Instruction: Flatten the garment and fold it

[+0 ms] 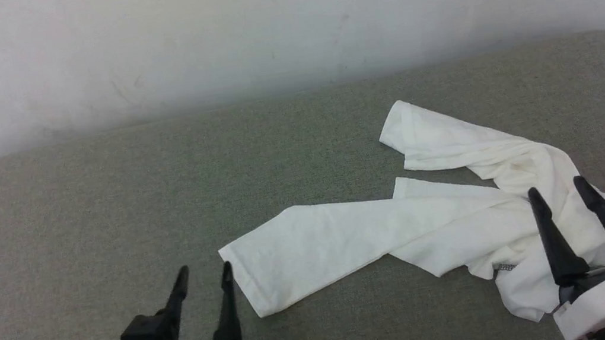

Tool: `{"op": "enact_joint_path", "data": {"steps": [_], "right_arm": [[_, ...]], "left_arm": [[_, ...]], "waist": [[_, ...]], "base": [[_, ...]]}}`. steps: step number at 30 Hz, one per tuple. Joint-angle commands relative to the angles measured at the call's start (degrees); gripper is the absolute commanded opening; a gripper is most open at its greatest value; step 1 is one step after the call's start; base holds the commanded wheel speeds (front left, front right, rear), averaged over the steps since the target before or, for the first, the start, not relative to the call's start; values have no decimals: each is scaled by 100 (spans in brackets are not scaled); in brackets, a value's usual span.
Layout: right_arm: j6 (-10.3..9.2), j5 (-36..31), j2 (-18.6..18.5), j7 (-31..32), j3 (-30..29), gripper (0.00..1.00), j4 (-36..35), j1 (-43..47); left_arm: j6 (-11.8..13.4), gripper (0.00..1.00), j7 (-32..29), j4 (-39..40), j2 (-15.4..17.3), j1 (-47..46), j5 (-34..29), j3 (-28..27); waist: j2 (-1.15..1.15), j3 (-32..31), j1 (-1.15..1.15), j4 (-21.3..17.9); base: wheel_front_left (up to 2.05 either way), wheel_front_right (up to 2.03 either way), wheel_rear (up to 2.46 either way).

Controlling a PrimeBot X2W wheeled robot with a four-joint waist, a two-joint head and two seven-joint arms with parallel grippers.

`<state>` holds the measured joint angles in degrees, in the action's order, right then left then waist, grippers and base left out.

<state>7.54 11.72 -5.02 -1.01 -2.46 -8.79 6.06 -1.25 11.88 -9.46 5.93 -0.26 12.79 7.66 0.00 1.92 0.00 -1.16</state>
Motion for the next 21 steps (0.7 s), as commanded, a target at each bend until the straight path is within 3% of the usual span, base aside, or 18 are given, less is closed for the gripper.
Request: {"op": "enact_joint_path", "data": {"steps": [1,10,20,21], "right_arm": [[-5,-53,40,36,78,100,-93,118],[-5,11,65,153,376,100,-234,254],[-5,214,49,36,582,100,-127,59],[-5,226,50,23,575,100,-115,47]], "left_arm": [[-117,100,-160,-85,1,-120,25,131],[-517,100,-1573,-878,44,-858,-63,1104],[-620,100,-3639,-2107,410,-1827,10,2324],[-621,84,-3919,-2180,453,-1861,135,2515]], "waist": [[0,-12,0,-3],[0,56,0,-22],[0,288,0,-187],[0,295,0,-200]], "base": [[0,0,0],[0,0,0],[0,0,0],[0,0,0]]}}
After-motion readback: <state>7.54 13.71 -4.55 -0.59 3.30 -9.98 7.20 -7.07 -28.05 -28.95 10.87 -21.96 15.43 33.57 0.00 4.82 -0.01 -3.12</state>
